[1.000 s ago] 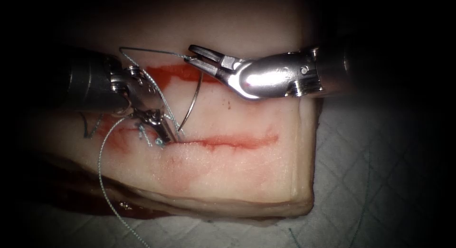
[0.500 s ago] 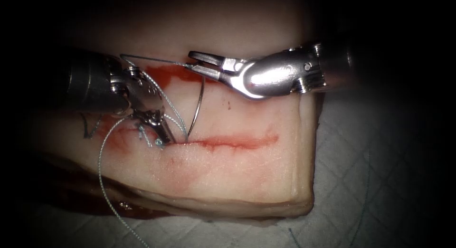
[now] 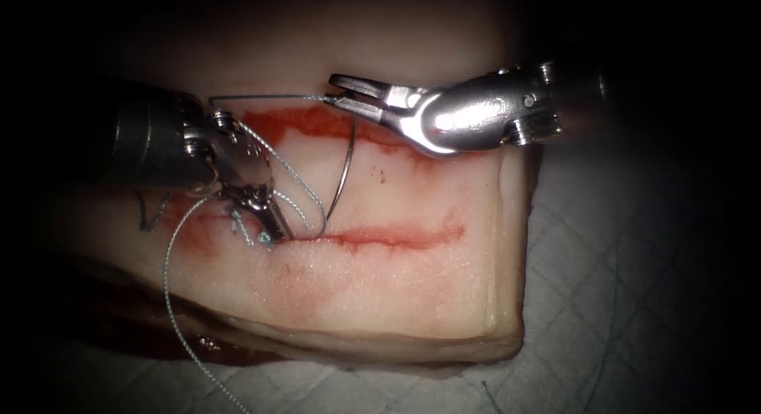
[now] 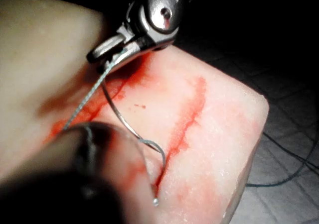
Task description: Wound Closure
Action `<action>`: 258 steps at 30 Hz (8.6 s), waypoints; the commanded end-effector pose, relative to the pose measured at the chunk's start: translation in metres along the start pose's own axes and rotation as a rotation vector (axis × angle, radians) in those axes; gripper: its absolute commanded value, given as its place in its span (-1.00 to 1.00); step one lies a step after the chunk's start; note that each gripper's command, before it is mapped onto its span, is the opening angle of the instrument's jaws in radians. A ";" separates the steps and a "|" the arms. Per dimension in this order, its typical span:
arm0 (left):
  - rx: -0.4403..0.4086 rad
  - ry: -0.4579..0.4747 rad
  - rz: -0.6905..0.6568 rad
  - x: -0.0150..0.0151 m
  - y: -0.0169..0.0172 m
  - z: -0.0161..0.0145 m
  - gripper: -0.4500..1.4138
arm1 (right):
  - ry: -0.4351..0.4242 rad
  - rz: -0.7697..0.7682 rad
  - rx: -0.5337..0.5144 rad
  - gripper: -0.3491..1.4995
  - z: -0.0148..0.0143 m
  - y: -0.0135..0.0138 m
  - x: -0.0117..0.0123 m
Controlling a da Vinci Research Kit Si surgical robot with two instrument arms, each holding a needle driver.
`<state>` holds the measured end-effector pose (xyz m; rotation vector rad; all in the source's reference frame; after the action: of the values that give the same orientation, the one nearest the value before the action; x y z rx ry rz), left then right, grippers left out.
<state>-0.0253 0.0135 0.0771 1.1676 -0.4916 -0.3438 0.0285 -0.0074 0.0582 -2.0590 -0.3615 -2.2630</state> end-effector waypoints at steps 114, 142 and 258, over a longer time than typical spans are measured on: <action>0.006 0.006 -0.010 -0.0001 -0.0004 0.0004 -1.00 | -0.010 -0.090 -0.034 -1.00 0.0013 0.0004 -0.0013; 0.009 0.008 -0.014 0.0001 -0.0009 0.0005 -1.00 | 0.006 -0.032 -0.048 -1.00 0.0039 0.0033 -0.0001; 0.013 0.011 -0.017 0.0001 -0.0014 0.0005 -1.00 | -0.038 -0.008 -0.033 -1.00 0.0045 0.0034 -0.0010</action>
<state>-0.0249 0.0124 0.0756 1.1869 -0.4741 -0.3503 0.0328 -0.0102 0.0577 -2.1180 -0.3343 -2.2561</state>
